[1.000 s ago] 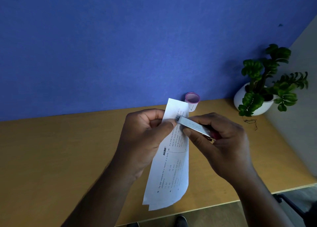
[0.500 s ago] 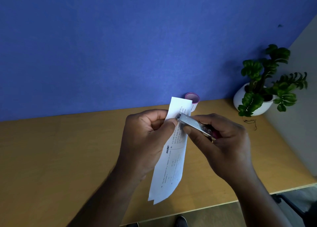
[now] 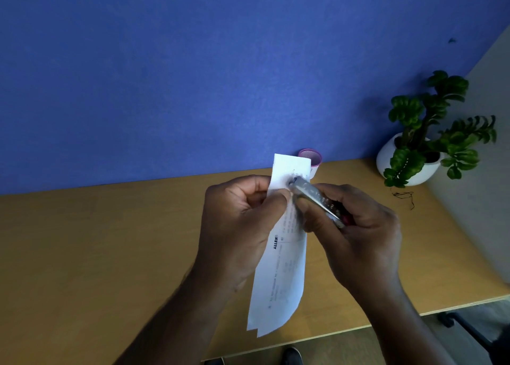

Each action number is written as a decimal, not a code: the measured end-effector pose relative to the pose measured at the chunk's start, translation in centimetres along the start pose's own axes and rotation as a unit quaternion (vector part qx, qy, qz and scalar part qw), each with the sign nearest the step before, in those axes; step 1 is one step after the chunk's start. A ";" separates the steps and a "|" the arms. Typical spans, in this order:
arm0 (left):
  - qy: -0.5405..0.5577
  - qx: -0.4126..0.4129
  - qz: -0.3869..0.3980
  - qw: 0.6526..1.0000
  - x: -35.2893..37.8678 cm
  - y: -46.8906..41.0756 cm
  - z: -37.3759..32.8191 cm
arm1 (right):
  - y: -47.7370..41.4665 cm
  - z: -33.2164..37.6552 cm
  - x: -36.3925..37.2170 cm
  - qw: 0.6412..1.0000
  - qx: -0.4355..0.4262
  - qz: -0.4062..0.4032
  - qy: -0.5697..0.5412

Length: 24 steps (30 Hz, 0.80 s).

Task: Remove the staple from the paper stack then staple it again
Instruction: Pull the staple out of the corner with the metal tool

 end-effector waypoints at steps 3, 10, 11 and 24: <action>0.033 -0.018 0.025 0.999 0.5 0.8 0.2 | -0.7 -0.3 -0.2 1.000 0.004 -0.018 -0.012; 0.079 -0.024 -0.002 0.997 -0.3 -0.7 -0.4 | -0.8 -0.4 -0.7 0.998 0.025 0.020 -0.050; 0.075 -0.020 0.003 0.997 -0.4 -0.8 -0.5 | -0.8 -0.3 -0.7 0.999 0.020 0.027 -0.038; -0.008 0.019 0.032 0.999 -0.7 -0.7 -1.2 | -1.5 0.4 -0.8 0.997 -0.024 0.066 0.040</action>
Point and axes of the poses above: each hand's wrist, its own y-axis away from the middle knuckle, its own x-axis out of the palm, z = x × y, the point moved 1 cm from there along -y, towards the middle knuckle, and after that the axes turned 14 degrees about -z, right-handed, at the moved point
